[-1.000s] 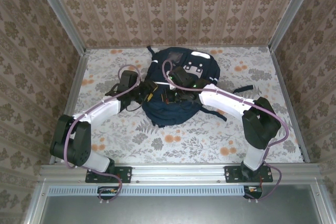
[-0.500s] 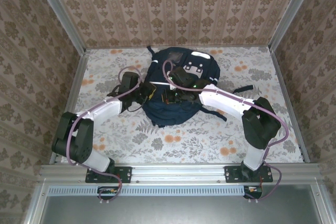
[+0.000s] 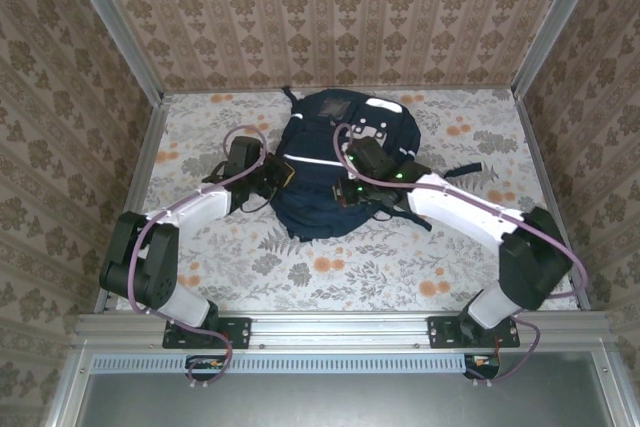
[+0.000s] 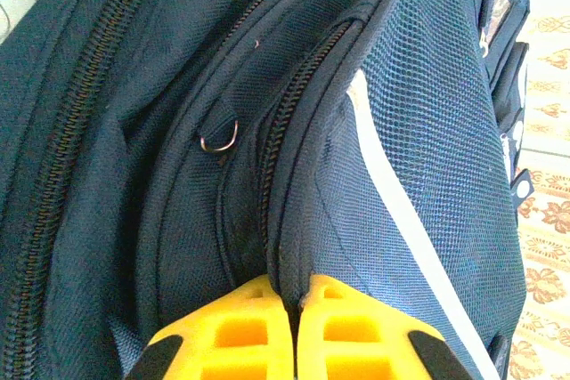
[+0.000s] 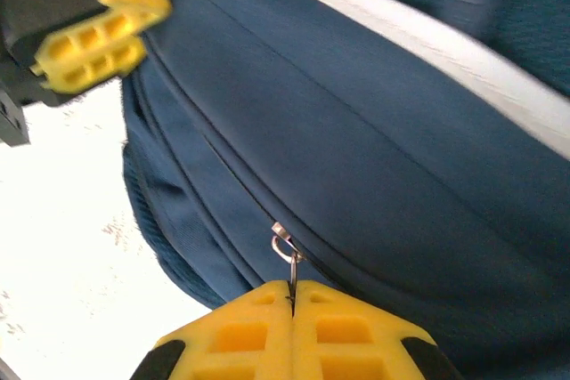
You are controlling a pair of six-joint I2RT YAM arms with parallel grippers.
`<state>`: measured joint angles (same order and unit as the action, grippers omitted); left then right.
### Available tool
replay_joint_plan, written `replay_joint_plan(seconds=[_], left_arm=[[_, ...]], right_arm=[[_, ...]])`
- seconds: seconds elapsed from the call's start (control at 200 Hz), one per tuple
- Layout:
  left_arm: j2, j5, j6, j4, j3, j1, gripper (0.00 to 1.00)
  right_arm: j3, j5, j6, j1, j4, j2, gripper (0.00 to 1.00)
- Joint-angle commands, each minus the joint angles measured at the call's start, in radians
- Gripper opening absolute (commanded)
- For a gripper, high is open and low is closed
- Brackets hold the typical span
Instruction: Pack the student bag
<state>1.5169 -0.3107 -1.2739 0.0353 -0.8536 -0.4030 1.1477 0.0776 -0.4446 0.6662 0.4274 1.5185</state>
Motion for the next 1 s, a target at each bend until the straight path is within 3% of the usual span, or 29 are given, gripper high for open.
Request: replay_joint_plan(seconds=[0.0, 0.315, 0.585, 0.85, 0.935, 0.995], left_arm=[[-0.023, 0.050, 0.071, -0.026, 0.002, 0.035, 0.00], [-0.010, 0.003, 0.135, -0.059, -0.021, 0.055, 0.00], [0.040, -0.121, 0.317, -0.175, -0.059, 0.074, 0.00], [0.057, -0.178, 0.386, -0.186, -0.079, 0.095, 0.00], [0.055, -0.182, 0.399, -0.206, -0.111, 0.095, 0.00], [0.047, -0.180, 0.406, -0.230, -0.135, 0.100, 0.16]], right_arm=[[-0.052, -0.084, 0.058, -0.042, 0.104, -0.092, 0.00], [-0.042, -0.213, 0.158, -0.148, 0.139, -0.101, 0.00], [0.055, -0.293, 0.252, -0.203, 0.114, 0.002, 0.00], [0.126, -0.313, 0.174, -0.227, 0.096, 0.077, 0.00], [0.138, -0.260, 0.147, -0.228, 0.093, 0.083, 0.00], [0.141, -0.202, 0.128, -0.229, 0.095, 0.073, 0.05]])
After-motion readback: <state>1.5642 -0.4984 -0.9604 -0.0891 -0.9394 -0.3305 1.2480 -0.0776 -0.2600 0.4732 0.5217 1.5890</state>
